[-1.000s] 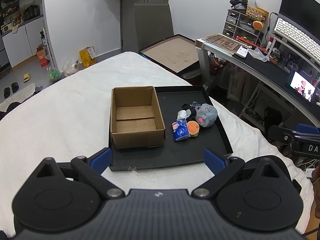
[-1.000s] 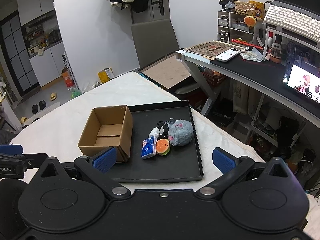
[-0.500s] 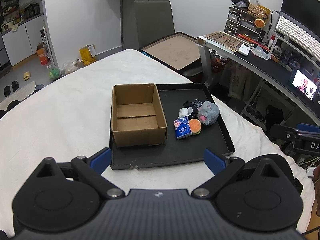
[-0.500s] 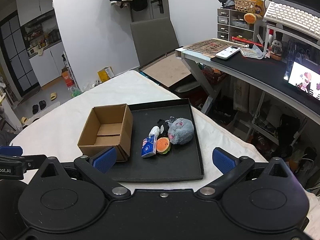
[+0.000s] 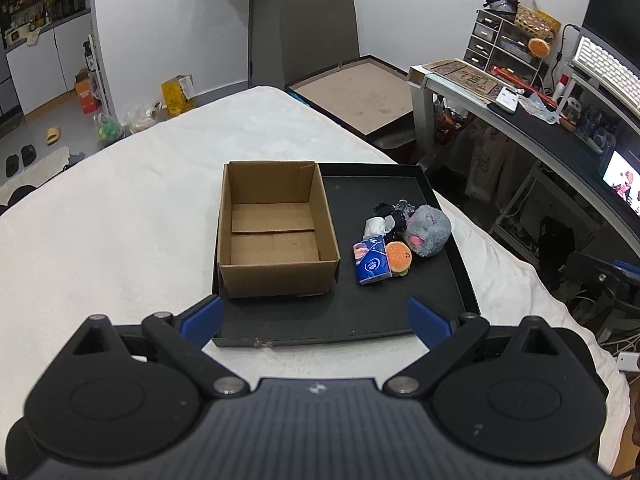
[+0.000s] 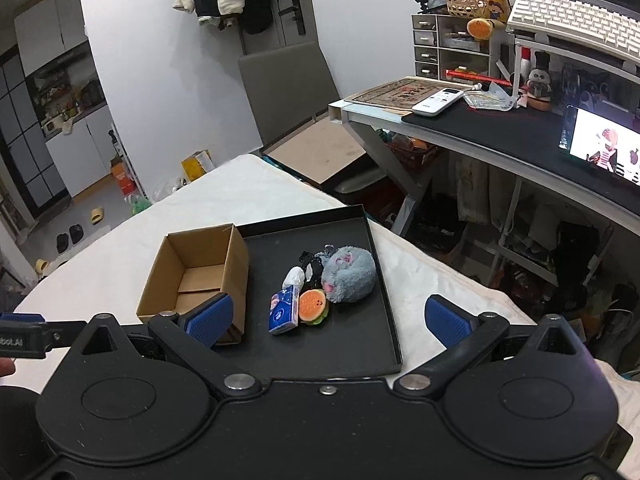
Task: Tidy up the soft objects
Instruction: 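Move the right gripper to the grey plush mouse and close on it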
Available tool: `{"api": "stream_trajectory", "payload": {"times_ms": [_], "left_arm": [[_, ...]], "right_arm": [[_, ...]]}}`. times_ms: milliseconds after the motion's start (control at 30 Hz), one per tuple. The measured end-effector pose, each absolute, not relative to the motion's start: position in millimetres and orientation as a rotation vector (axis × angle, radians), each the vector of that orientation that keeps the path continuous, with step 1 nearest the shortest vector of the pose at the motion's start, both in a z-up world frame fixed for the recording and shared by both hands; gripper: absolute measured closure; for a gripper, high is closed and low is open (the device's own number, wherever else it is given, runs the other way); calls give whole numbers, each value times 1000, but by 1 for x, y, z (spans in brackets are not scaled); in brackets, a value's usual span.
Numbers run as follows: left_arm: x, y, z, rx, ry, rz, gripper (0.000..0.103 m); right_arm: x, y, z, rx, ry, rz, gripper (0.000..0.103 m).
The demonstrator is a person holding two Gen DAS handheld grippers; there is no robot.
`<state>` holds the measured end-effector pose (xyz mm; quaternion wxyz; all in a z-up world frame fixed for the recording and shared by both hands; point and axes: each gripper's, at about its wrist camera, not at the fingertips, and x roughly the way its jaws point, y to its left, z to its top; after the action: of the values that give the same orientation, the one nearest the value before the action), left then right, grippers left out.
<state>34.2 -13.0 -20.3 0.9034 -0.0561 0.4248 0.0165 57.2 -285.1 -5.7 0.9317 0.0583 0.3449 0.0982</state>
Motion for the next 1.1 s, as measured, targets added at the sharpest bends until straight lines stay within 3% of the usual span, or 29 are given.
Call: {"api": "stream_trajectory", "payload": {"times_ms": [1100], "left_arm": [[142, 28, -81, -239, 931, 179, 5]], "right_arm": [[131, -309, -59, 210, 755, 188, 0]]}}
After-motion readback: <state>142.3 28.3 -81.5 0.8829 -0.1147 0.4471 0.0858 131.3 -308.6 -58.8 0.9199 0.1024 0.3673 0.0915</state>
